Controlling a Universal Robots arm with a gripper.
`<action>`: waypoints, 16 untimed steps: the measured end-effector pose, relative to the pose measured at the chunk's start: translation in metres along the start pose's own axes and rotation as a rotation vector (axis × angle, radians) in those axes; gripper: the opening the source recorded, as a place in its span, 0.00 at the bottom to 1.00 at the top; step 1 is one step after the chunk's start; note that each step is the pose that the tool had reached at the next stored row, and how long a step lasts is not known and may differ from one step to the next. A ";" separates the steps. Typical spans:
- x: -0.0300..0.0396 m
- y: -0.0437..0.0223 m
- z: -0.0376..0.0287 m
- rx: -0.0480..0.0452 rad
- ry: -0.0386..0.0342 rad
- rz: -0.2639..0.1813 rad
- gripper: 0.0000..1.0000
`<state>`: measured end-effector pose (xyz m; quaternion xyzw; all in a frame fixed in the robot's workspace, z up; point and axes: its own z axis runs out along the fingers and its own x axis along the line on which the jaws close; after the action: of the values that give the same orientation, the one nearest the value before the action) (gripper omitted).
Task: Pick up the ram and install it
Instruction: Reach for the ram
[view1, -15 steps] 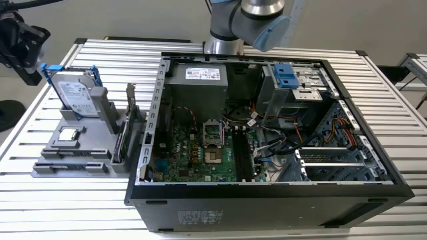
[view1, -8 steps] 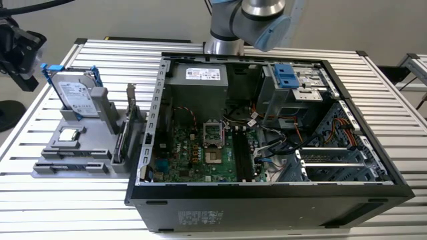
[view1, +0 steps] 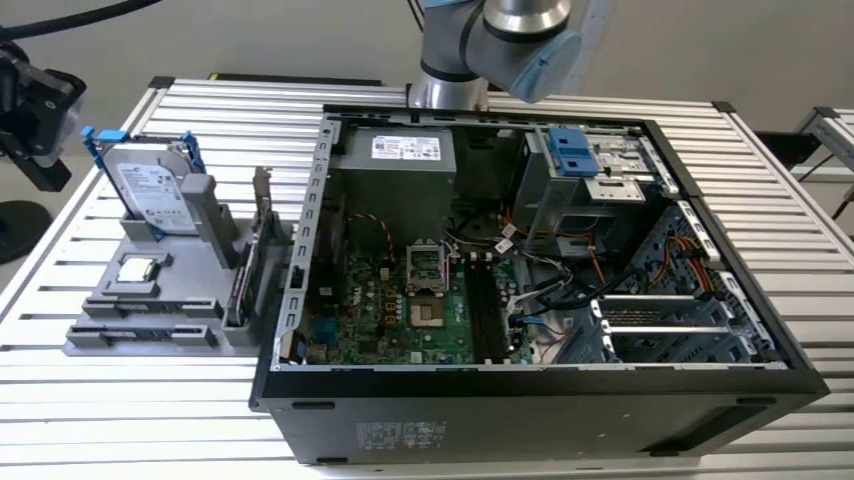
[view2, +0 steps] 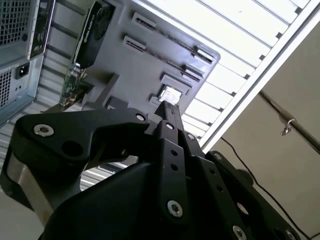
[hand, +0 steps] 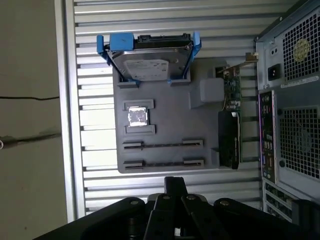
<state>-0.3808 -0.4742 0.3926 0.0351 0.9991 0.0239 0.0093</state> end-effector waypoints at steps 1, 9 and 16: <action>0.0000 0.0000 0.0000 -0.0001 -0.0001 0.000 0.00; 0.0000 -0.0003 0.0000 -0.0001 -0.0001 0.002 0.00; 0.0000 -0.0003 0.0001 0.0000 0.0008 0.003 0.00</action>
<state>-0.3809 -0.4745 0.3925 0.0363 0.9990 0.0240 0.0088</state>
